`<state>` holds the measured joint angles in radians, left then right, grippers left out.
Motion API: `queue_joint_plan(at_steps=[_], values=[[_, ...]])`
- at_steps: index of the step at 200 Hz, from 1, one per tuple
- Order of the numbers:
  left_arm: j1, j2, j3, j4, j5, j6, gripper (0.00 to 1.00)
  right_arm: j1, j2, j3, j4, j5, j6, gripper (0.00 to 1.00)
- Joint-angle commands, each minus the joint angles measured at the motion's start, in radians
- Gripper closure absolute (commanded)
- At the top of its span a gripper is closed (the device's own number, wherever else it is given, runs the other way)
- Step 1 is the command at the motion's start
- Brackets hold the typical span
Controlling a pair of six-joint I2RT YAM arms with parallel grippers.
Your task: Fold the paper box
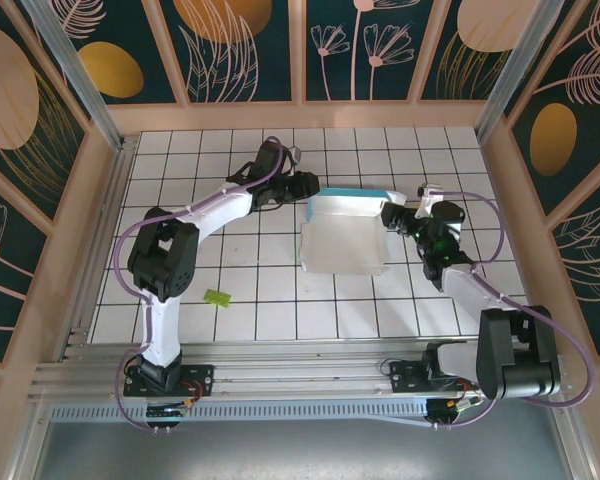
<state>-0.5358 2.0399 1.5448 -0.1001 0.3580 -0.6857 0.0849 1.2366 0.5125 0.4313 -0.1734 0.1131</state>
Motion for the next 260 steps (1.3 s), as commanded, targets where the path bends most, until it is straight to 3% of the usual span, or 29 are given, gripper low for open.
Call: queue_joint_plan(at_steps=[1,40,71,104,114,139,164,223,260], values=[[-0.006,0.028,0.029,-0.070,-0.001,0.018,0.62,-0.024,0.043,-0.010,-0.027,0.003,-0.190,0.16],[-0.005,0.035,0.030,-0.061,0.007,0.009,0.61,-0.051,0.182,0.067,-0.049,-0.026,-0.308,0.18],[-0.006,0.034,0.029,-0.066,0.009,0.015,0.62,-0.065,0.277,0.141,-0.062,0.027,-0.359,0.20],[-0.005,0.034,0.033,-0.070,0.007,0.022,0.62,-0.084,0.362,0.233,-0.093,-0.038,-0.377,0.23],[-0.006,0.034,0.033,-0.067,0.009,0.021,0.62,-0.085,0.387,0.259,-0.106,-0.068,-0.388,0.29],[-0.006,0.035,0.031,-0.067,0.011,0.022,0.62,-0.082,0.433,0.303,-0.147,-0.229,-0.398,0.57],[-0.006,0.034,0.021,-0.066,0.010,0.022,0.61,-0.083,0.454,0.302,-0.149,-0.224,-0.344,0.73],[-0.005,0.039,0.023,-0.062,0.032,0.022,0.61,-0.081,0.431,0.282,-0.151,-0.273,-0.190,0.91],[-0.006,0.040,0.020,-0.062,0.032,0.022,0.61,-0.069,0.432,0.343,-0.256,-0.310,-0.125,0.94]])
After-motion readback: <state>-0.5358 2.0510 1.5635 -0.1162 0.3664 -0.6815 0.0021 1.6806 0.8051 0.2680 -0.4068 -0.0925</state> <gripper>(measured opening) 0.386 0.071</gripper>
